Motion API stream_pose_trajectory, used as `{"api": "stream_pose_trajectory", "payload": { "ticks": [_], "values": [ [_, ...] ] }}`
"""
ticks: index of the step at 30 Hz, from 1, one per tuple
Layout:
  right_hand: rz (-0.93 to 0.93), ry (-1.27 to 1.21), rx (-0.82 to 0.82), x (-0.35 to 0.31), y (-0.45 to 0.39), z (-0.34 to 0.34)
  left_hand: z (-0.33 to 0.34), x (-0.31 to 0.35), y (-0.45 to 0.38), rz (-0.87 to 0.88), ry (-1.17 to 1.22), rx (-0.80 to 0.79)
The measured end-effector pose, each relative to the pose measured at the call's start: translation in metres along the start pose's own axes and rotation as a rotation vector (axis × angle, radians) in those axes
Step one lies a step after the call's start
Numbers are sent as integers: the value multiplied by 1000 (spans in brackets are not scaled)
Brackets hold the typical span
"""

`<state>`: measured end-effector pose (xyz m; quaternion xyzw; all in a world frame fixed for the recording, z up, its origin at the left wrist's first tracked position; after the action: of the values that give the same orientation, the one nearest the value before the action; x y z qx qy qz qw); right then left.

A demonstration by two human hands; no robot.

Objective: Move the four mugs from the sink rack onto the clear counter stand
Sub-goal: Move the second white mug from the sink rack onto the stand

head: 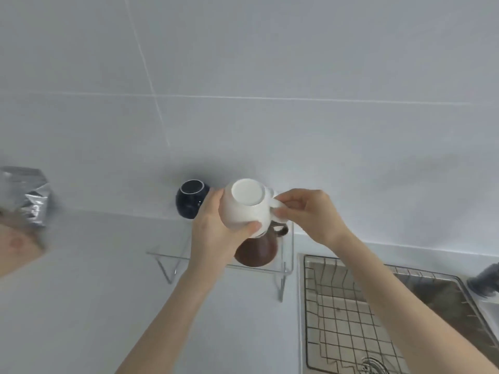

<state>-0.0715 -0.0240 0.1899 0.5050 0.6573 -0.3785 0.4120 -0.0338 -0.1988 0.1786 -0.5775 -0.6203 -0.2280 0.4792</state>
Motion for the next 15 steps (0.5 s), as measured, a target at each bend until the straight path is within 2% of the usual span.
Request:
{"api": "stream_pose_trajectory", "payload": {
  "ticks": [6,15],
  "values": [
    [22,-48,-199,-9,-41,80,-71,-63,-16,-154,73,-30],
    [92,34,-328,13,-84,142,-85,-130,-29,-272,55,35]
  ]
}}
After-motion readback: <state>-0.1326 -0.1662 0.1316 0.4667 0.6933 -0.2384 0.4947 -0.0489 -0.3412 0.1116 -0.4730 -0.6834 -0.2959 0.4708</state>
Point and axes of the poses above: each hand's wrist, its own y-axis away from the middle knuckle, its own z-axis out of the palm, x = y × z, the point moved 2 cm from there along -y, towards the middle knuckle, and after that the axes turned 1 degree about -x, right-handed, at the moved point
